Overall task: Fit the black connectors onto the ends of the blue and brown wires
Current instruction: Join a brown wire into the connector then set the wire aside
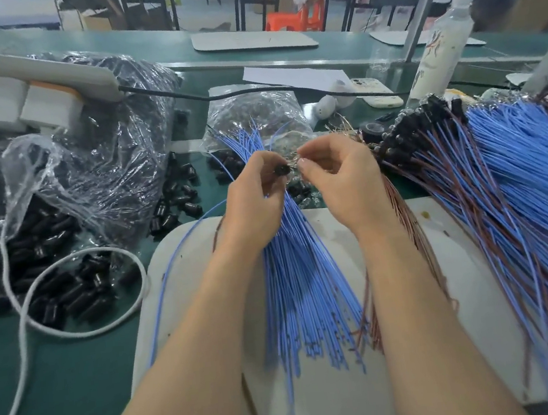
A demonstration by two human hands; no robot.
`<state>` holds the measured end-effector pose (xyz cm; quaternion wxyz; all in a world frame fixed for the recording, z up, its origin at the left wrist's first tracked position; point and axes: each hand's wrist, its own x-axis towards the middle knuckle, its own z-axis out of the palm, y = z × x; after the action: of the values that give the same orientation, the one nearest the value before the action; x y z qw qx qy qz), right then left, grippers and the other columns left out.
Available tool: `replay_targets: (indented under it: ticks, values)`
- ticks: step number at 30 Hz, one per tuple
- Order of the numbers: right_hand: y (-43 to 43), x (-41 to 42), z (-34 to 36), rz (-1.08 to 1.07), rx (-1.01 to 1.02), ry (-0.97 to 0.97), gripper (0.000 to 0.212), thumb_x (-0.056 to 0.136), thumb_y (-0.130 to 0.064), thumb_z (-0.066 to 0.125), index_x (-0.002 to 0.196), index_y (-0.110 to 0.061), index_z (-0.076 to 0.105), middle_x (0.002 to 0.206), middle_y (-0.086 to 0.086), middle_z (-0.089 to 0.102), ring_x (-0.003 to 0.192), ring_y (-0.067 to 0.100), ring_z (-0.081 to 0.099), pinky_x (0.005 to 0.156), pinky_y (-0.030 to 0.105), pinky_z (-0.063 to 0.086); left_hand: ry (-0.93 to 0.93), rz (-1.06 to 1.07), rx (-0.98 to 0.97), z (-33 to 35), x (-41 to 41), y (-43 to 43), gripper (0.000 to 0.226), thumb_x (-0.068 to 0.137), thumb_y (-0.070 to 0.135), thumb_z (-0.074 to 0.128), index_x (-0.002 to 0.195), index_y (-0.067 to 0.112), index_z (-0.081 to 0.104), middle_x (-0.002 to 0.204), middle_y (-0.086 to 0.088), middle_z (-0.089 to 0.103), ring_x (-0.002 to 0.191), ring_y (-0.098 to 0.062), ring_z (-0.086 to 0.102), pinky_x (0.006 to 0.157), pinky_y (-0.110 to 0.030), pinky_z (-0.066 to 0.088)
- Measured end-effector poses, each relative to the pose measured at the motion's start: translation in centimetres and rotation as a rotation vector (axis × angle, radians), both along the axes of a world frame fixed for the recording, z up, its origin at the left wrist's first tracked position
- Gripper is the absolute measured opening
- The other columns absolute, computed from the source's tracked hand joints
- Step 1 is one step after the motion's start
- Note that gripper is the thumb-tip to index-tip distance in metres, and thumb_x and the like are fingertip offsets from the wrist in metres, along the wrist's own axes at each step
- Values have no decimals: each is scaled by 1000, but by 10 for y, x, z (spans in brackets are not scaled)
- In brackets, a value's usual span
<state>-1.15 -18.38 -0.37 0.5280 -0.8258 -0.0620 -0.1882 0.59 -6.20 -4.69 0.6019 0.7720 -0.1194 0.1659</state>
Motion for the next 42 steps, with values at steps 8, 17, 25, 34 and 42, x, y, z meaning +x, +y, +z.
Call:
replay_targets:
  ticks: [8,17,25,34,42]
  values:
    - [-2,-3,2,-50,-127,-55,10,86,-6,66,92,-12,71,81,-6,67,76,1,63,76,10,49,11,-28,33,2,-1,0,22,91,-2,53,98,19,55,90,11,64,92,-5,63,88,-18,49]
    - [-1,-3,0,-99,-157,-99,13,87,-6,62,91,-16,69,79,-13,64,76,0,62,74,9,48,32,-10,94,5,-4,0,18,93,2,52,101,17,57,89,12,63,86,-1,60,78,-5,43]
    - [6,0,-8,-77,-242,67,19,84,-17,69,101,-11,72,94,2,71,83,9,66,83,26,52,-61,47,175,6,-6,-2,21,88,-1,55,103,12,63,104,-3,61,84,-6,56,77,-6,44]
    - [13,-4,-7,-117,-276,-34,16,82,-20,73,92,-9,70,92,5,64,76,12,62,77,21,50,-113,257,401,4,-8,2,12,90,10,57,98,6,64,94,-6,59,78,-25,57,76,-40,48]
    - [13,-5,-5,-68,-313,16,21,80,-25,75,94,-11,70,94,2,66,79,10,63,80,22,50,-113,263,366,6,-9,0,12,86,2,52,89,3,63,87,-8,62,79,-28,57,73,-41,47]
